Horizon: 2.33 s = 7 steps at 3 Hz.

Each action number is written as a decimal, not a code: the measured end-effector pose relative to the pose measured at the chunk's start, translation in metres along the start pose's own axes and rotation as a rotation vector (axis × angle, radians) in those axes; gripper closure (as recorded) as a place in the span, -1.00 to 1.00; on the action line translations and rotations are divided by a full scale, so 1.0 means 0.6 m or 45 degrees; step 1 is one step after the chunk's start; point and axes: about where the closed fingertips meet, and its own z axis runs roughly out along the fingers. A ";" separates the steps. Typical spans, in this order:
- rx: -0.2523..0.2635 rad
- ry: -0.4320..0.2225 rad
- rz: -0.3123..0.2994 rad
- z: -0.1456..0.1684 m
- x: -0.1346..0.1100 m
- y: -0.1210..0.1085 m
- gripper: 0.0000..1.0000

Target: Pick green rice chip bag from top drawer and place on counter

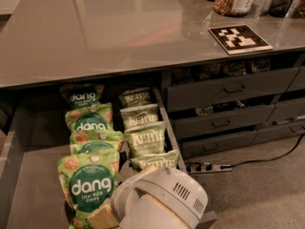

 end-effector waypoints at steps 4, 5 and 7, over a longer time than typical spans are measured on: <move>-0.119 -0.042 -0.098 0.027 -0.038 0.126 -1.00; -0.111 -0.054 -0.077 0.028 -0.048 0.127 -1.00; -0.080 -0.149 0.004 0.031 -0.079 0.117 -1.00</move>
Offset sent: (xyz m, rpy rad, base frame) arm -0.0083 0.0812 -0.0164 0.0294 -0.0107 0.1551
